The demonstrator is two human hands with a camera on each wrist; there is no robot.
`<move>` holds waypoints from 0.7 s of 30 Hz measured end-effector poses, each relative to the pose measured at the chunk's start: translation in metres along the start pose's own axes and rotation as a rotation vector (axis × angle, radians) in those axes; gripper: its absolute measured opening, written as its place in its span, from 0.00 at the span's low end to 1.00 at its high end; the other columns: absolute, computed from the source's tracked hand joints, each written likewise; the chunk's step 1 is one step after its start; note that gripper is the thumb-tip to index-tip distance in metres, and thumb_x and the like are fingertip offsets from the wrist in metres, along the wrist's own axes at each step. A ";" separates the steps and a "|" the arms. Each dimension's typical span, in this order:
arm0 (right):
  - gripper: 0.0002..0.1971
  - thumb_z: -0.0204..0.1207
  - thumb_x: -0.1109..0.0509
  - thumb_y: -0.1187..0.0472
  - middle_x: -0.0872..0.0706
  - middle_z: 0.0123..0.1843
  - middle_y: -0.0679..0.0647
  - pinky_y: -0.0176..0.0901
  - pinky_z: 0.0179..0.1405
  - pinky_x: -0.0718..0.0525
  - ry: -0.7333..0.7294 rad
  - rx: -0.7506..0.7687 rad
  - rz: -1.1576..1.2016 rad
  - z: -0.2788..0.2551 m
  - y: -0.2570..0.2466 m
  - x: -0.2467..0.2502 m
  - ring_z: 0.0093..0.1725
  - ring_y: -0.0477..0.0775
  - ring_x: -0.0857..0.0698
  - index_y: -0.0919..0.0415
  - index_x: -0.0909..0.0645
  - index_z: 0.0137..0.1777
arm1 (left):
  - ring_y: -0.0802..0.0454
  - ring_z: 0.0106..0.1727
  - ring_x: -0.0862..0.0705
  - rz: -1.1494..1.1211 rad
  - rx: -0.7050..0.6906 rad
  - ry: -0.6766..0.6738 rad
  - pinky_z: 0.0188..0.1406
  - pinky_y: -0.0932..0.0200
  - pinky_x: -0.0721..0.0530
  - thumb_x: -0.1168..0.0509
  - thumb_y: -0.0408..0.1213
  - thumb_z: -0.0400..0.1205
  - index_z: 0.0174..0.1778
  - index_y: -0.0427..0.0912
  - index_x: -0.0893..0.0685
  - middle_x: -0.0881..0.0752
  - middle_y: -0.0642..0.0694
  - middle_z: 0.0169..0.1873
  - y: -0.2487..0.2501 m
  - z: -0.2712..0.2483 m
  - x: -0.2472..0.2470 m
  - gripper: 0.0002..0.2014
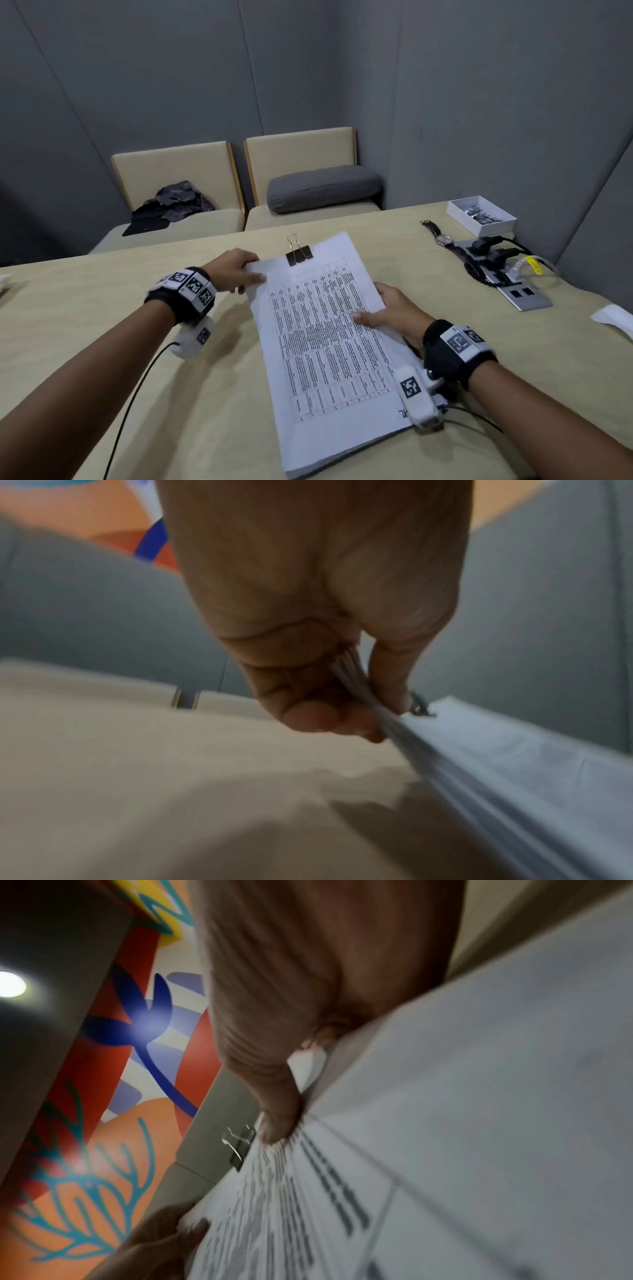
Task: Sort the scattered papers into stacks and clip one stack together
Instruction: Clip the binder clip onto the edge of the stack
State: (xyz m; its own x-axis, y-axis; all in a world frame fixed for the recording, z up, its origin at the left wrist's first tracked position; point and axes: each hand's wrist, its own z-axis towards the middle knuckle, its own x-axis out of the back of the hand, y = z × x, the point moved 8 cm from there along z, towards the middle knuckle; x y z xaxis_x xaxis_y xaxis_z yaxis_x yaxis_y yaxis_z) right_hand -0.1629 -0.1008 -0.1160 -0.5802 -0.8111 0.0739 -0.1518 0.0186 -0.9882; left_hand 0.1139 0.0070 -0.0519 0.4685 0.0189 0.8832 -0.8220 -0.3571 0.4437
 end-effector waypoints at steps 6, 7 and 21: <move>0.23 0.78 0.29 0.71 0.11 0.58 0.57 0.51 0.47 0.10 0.047 -0.154 -0.148 -0.004 0.001 0.031 0.50 0.58 0.08 0.49 0.28 0.68 | 0.43 0.23 0.18 -0.348 0.073 0.269 0.17 0.59 0.17 0.25 0.32 0.77 0.52 0.37 0.19 0.14 0.30 0.32 0.000 0.006 -0.005 0.12; 0.24 0.78 0.30 0.72 0.11 0.59 0.58 0.57 0.54 0.11 0.079 -0.132 -0.188 -0.002 -0.003 0.039 0.53 0.62 0.09 0.47 0.28 0.66 | 0.43 0.24 0.16 -0.437 0.078 0.278 0.19 0.60 0.15 0.27 0.30 0.78 0.57 0.33 0.20 0.14 0.29 0.35 0.006 0.012 -0.005 0.13; 0.09 0.79 0.34 0.68 0.15 0.60 0.58 0.47 0.64 0.22 0.356 -0.158 -0.936 0.118 -0.029 0.185 0.58 0.61 0.19 0.54 0.18 0.52 | 0.38 0.86 0.59 0.487 -0.039 -0.244 0.83 0.40 0.50 0.54 0.54 0.89 0.86 0.44 0.59 0.61 0.38 0.85 0.020 0.058 -0.097 0.34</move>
State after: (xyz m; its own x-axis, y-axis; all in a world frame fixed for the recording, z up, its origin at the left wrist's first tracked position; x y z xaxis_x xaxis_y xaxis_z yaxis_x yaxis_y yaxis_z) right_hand -0.1716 -0.3199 -0.0898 -0.3752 -0.3184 0.8705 -0.7569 -0.4369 -0.4861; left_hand 0.0710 -0.0560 -0.1376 0.0881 -0.3589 0.9292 -0.9718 -0.2358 0.0010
